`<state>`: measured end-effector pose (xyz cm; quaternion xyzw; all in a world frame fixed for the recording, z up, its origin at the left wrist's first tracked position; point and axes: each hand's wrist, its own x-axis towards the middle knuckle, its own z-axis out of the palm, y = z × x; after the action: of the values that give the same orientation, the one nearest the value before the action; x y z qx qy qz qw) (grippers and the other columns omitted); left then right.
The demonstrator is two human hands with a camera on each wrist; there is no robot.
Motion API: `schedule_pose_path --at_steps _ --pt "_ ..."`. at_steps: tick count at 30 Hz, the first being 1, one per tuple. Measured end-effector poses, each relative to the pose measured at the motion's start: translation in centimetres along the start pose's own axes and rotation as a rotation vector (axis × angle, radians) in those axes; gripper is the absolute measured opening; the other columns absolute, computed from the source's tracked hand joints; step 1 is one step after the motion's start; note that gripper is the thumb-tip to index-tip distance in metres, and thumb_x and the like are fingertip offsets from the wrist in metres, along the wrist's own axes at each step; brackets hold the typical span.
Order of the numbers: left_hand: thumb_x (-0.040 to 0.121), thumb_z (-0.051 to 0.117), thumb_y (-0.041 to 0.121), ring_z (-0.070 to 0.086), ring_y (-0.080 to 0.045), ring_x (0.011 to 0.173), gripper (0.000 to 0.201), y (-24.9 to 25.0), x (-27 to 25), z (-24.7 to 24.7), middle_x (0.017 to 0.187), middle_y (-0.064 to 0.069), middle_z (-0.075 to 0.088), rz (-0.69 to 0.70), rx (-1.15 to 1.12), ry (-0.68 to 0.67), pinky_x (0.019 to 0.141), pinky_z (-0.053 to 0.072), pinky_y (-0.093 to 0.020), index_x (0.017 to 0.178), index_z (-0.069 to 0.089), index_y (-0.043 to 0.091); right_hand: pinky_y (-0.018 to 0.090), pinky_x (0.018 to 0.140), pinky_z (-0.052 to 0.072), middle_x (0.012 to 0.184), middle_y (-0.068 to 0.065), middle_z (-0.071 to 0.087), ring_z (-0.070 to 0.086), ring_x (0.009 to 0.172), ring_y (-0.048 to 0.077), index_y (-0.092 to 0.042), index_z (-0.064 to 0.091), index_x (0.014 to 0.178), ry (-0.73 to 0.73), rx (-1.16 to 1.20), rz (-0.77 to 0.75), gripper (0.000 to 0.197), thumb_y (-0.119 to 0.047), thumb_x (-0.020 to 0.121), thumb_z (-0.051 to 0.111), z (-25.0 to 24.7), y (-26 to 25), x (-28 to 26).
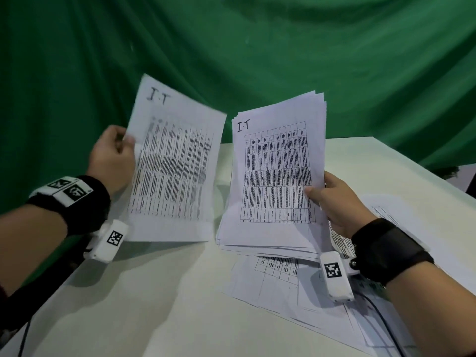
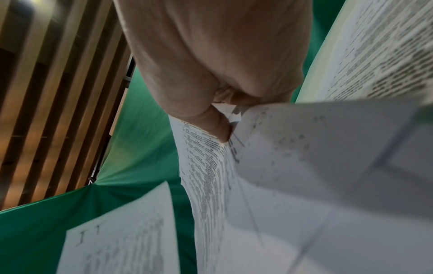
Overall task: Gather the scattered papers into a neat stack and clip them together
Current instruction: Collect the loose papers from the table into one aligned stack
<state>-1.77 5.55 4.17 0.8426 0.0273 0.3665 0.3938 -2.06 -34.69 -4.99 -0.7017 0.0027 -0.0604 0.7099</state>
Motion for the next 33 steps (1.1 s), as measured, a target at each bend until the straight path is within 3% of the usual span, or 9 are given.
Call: schedule_pose_path --at_steps 5,10,15,21,23,26,29,31,33 --pt "0.110 0.050 0.030 0.060 -0.019 0.082 0.025 4.3 0.1 1.5 0.097 -0.002 0.067 -0.050 -0.248 0.024 0.073 0.054 -0.035 0.124 0.058 0.012 0.057 0.109 0.052 0.125 0.013 0.075 0.068 0.122 0.039 -0.026 0.071 0.115 -0.007 0.025 0.012 0.028 -0.003 0.103 0.060 0.2 0.1 0.3" --pt "0.102 0.052 0.020 0.056 -0.017 0.072 0.011 6.0 -2.2 6.9 0.086 0.000 0.064 -0.144 -0.196 -0.108 0.062 0.047 -0.029 0.099 0.061 0.015 0.040 0.085 0.064 0.120 0.014 0.078 0.078 0.098 0.027 -0.011 0.067 0.123 -0.035 0.104 0.039 0.030 0.006 0.103 0.054 0.3 -0.3 0.3" --pt "0.099 0.050 0.019 0.054 -0.019 0.071 0.012 6.4 -4.2 11.6 0.085 -0.001 0.061 -0.226 -0.124 -0.217 0.058 0.040 -0.029 0.089 0.057 0.018 0.049 0.099 0.059 0.121 0.008 0.080 0.076 0.112 0.032 -0.014 0.068 0.129 -0.110 0.172 0.075 0.045 0.011 0.099 0.046 -0.1 -0.8 0.3" --pt "0.098 0.052 0.023 0.054 -0.016 0.072 0.014 6.2 -4.9 14.9 0.097 -0.004 0.061 -0.411 -0.257 -0.300 0.062 0.043 -0.027 0.108 0.052 0.012 0.039 0.069 0.046 0.082 0.005 0.066 0.059 0.067 0.023 -0.018 0.072 0.120 -0.042 0.129 0.123 0.041 -0.003 0.103 0.038 -0.5 -0.5 0.5" --pt "0.100 0.055 0.027 0.059 -0.017 0.075 0.013 6.2 -5.2 15.5 0.098 -0.003 0.066 -0.426 -0.281 -0.301 0.073 0.052 -0.029 0.104 0.056 0.014 0.041 0.078 0.054 0.094 0.006 0.073 0.067 0.079 0.023 -0.018 0.071 0.126 -0.041 0.120 0.114 0.035 -0.028 0.110 0.041 -0.4 -0.8 0.3" --pt "0.104 0.054 0.031 0.069 -0.027 0.093 0.025 6.5 -5.6 16.0 0.113 -0.008 0.074 -0.414 -0.311 -0.293 0.089 0.057 -0.037 0.115 0.066 0.012 0.058 0.120 0.039 0.154 -0.006 0.059 0.056 0.141 0.026 -0.035 0.052 0.154 -0.157 0.102 0.177 0.083 -0.085 0.088 0.051 -0.4 -0.8 0.4" --pt "0.106 0.057 0.037 0.071 -0.029 0.107 0.030 6.9 -5.1 15.5 0.119 -0.006 0.074 -0.384 -0.405 -0.383 0.100 0.057 -0.047 0.125 0.064 0.015 0.049 0.105 0.053 0.132 0.000 0.071 0.066 0.124 0.027 -0.022 0.058 0.138 -0.139 0.021 0.065 0.033 -0.029 0.105 0.059 -0.1 -1.0 0.2" --pt "0.108 0.057 0.037 0.073 -0.032 0.113 0.036 6.6 -4.3 14.9 0.124 -0.006 0.076 -0.401 -0.555 -0.565 0.104 0.056 -0.051 0.135 0.063 0.014 0.038 0.088 0.058 0.117 0.003 0.075 0.071 0.108 0.024 -0.020 0.061 0.125 -0.079 -0.027 0.031 0.033 0.003 0.103 0.050 -0.5 -0.6 0.6" --pt "0.112 0.048 0.032 0.073 -0.032 0.119 0.036 5.9 -4.3 14.1 0.130 -0.009 0.076 -0.457 -0.703 -0.774 0.105 0.054 -0.051 0.140 0.061 0.014 0.044 0.099 0.058 0.122 0.005 0.076 0.071 0.113 0.026 -0.017 0.061 0.130 -0.074 -0.004 0.015 0.040 0.008 0.101 0.050 -1.0 -0.6 0.8"
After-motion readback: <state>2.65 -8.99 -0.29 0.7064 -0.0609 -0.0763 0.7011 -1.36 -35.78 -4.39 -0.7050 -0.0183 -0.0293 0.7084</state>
